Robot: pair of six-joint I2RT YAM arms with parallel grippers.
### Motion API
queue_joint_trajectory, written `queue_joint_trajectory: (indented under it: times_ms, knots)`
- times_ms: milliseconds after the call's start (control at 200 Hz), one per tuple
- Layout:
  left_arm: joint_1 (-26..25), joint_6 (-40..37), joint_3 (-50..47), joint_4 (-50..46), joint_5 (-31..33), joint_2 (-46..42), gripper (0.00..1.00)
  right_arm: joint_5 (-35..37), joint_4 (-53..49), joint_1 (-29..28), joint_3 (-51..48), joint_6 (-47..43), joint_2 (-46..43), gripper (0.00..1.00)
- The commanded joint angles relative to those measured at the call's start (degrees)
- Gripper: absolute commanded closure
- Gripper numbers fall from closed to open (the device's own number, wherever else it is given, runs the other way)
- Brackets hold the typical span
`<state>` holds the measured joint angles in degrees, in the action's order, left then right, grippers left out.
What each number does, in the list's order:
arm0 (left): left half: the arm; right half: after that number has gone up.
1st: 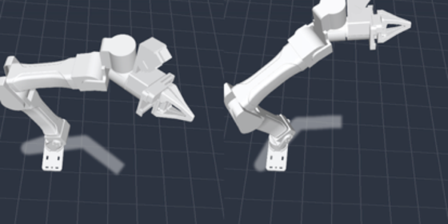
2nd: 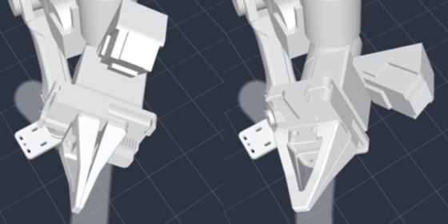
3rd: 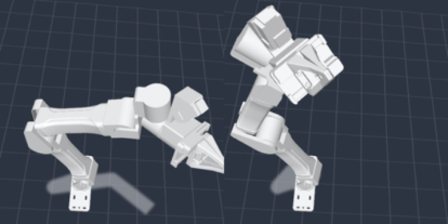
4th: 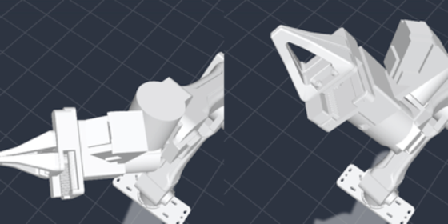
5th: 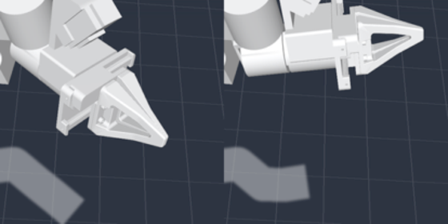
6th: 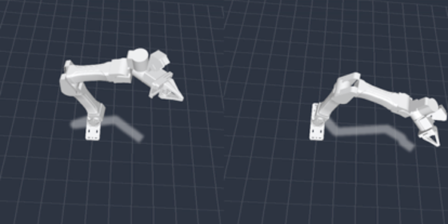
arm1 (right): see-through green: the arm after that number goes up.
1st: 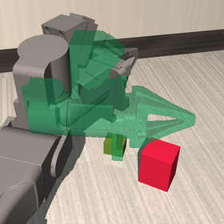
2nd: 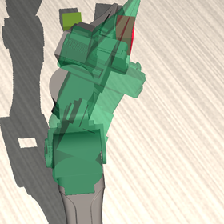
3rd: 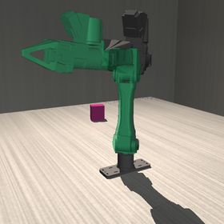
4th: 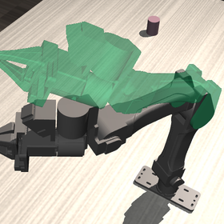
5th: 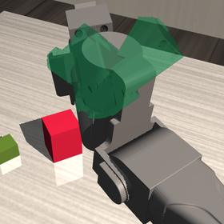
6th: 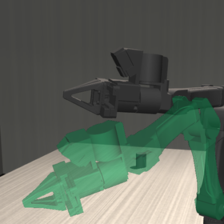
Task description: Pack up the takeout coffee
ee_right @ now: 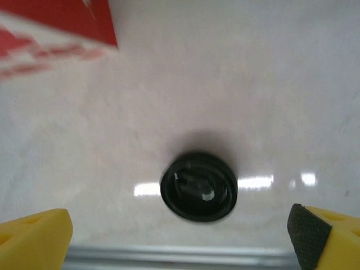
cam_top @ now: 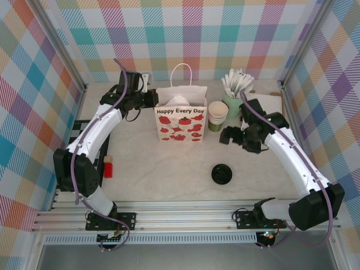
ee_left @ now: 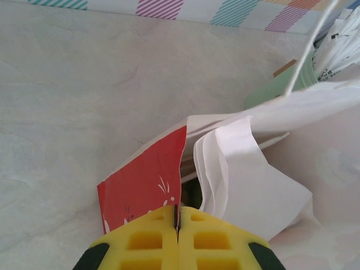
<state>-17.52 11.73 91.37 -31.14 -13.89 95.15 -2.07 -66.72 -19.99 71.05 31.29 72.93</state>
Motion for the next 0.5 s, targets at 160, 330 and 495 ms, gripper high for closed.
queue_joint_trajectory:
  times_ms: [160,330,495]
  knots:
    - [0.6,2.8,1.4,-0.2,-0.2,-0.2,0.94,-5.7,-3.0,-0.2,-9.5,7.7,-4.5,0.0]
    - [0.7,1.9,3.5,-3.0,2.5,-1.7,0.65,-5.5,-3.9,-0.4,-13.5,6.6,-6.4,0.0]
    - [0.8,1.1,7.8,-6.4,2.5,-2.9,0.37,-8.9,-2.2,-6.6,-19.5,14.1,-9.5,0.0]
